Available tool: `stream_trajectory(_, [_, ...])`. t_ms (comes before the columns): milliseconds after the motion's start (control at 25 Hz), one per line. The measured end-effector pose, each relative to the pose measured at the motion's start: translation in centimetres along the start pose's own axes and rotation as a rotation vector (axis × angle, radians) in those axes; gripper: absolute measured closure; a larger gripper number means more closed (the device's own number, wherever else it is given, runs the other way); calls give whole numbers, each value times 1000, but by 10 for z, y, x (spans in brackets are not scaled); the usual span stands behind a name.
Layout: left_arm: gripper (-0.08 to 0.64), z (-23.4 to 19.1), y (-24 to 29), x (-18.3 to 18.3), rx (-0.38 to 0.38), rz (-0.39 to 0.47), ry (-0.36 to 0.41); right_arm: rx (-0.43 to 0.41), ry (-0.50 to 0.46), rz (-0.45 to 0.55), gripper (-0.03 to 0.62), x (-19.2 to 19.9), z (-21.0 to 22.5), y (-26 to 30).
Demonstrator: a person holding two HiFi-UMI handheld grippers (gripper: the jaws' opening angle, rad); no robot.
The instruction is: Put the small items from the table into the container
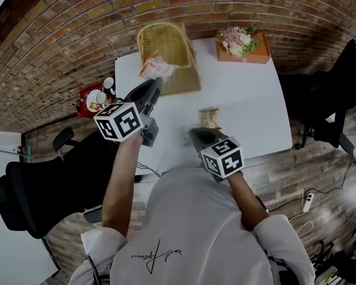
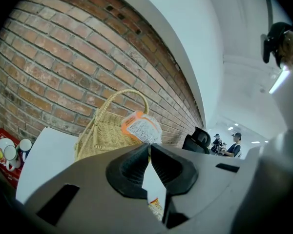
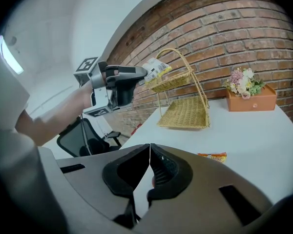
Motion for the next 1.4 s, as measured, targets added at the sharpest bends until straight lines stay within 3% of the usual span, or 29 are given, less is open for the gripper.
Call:
stream_trajectory(840, [535, -29, 34, -39, -75, -51, 158, 30, 60, -31, 571, 4, 11, 5])
stream_trajectory(1040, [535, -32, 41, -46, -80, -60, 148, 31, 69, -41, 571, 5, 12, 7])
stream_trajectory(1400, [535, -36, 53, -55, -148, -122, 288, 27, 82, -55, 571, 3, 14, 13])
Point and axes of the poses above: the fingertips, and each gripper's own axes: y forward along the fingers, z to its right, x out of its underside, the point moved 9 cm from there along -y, backward along the fingers, and after that the axes turned 4 degrees about y, right-handed, at the moved point
